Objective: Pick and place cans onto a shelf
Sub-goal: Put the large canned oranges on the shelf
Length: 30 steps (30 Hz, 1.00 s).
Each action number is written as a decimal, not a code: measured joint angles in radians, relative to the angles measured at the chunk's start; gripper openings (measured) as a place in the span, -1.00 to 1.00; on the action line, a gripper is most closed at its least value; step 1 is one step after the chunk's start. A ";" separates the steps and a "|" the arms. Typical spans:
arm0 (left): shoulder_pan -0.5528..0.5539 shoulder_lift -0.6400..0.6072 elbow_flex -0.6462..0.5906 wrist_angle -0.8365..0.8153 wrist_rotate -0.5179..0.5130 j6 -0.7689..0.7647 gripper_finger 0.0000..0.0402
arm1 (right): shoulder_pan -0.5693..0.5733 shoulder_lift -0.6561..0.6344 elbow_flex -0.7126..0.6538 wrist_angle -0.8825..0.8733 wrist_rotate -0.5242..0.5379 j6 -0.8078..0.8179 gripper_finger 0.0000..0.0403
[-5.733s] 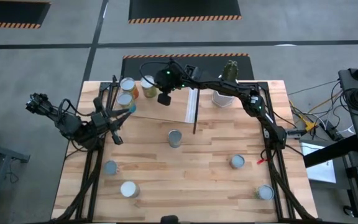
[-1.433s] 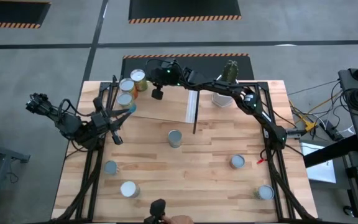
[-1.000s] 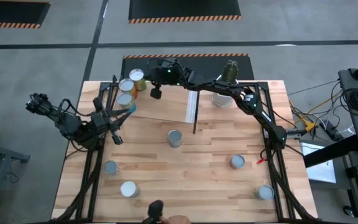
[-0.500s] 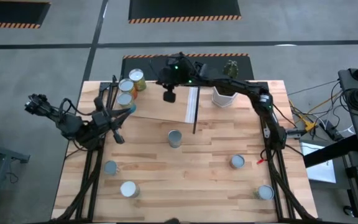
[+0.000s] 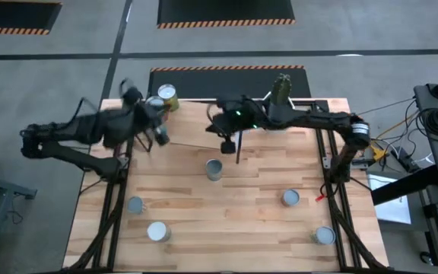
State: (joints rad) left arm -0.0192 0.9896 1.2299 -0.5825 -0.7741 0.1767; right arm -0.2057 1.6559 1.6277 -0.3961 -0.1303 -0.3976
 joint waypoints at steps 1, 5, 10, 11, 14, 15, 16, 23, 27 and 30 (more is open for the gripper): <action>0.059 0.034 0.050 -0.070 0.051 -0.014 -1.00 | 0.007 -0.026 -0.038 0.017 0.000 0.004 -0.96; 0.343 0.176 0.218 -0.307 0.364 -0.027 -1.00 | 0.030 -0.125 -0.173 0.101 -0.001 0.007 -0.96; 0.665 0.367 0.373 -0.521 0.628 0.017 -1.00 | 0.056 -0.195 -0.282 0.162 0.000 0.022 -0.96; 0.707 0.399 0.396 -0.550 0.632 0.017 -1.00 | 0.062 -0.208 -0.298 0.178 -0.001 0.022 -0.96; 0.788 0.458 0.438 -0.596 0.635 0.019 -1.00 | 0.074 -0.233 -0.334 0.207 -0.001 0.021 -0.96; 0.801 0.470 0.445 -0.597 0.635 0.025 -1.00 | 0.078 -0.234 -0.340 0.205 0.000 0.021 -0.96; 0.808 0.479 0.448 -0.597 0.635 0.037 -1.00 | 0.081 -0.234 -0.344 0.204 0.000 0.020 -0.96; 0.809 0.514 0.445 -0.611 0.642 0.065 -1.00 | 0.084 -0.233 -0.368 0.204 0.000 0.021 -0.96; 0.814 0.537 0.445 -0.611 0.637 0.065 -1.00 | 0.084 -0.232 -0.382 0.202 0.000 0.023 -0.96; 0.817 0.552 0.445 -0.611 0.633 0.065 -1.00 | 0.084 -0.232 -0.386 0.203 0.000 0.033 -0.96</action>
State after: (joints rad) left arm 0.7977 1.5416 1.6745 -1.1934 -0.1413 0.2420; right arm -0.1219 1.4239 1.2422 -0.1929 -0.1303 -0.3642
